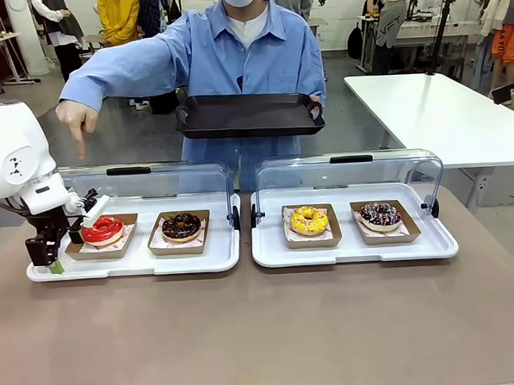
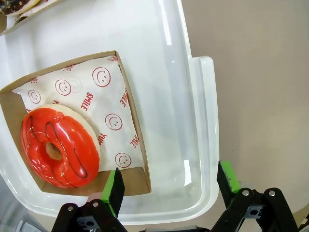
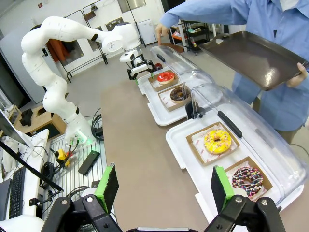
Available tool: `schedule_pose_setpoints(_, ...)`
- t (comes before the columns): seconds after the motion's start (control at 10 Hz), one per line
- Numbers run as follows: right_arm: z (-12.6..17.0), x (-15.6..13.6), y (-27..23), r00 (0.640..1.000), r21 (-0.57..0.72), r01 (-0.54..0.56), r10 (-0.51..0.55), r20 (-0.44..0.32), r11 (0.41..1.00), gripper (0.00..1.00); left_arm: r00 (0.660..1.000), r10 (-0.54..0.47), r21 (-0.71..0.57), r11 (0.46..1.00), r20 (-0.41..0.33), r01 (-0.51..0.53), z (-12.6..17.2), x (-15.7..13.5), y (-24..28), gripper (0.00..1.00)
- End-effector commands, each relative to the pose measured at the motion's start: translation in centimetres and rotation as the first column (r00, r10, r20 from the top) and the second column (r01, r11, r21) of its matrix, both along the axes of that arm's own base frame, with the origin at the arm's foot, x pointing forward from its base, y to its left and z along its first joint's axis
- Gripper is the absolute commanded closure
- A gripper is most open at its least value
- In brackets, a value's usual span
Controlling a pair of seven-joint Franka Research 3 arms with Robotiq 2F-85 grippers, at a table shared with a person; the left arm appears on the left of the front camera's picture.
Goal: Provide the desired donut to the person.
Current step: Pick up and lift the Paper togo box containing the Donut pointed at by the person.
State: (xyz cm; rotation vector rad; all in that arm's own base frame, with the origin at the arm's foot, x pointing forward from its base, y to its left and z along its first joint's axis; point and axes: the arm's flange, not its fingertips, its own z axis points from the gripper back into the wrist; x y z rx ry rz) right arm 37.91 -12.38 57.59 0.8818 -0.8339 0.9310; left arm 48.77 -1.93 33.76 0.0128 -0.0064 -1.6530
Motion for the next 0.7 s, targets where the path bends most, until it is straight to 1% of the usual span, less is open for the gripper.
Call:
schedule_pose_setpoints(0.0, -0.10, 0.01, 0.08, 1.000, 0.008, -0.004, 0.004, -0.001, 1.000, 0.00, 0.999, 0.028, 0.026, 0.999, 0.018, -0.028, -0.76, 0.24, 0.07, 0.00)
schedule_pose_setpoints(0.6, -0.10, 0.01, 0.08, 1.000, 0.008, -0.004, 0.004, -0.001, 1.000, 0.00, 0.998, 0.051, 0.016, 0.999, 0.031, -0.052, -1.44, 1.21, 0.36, 0.00)
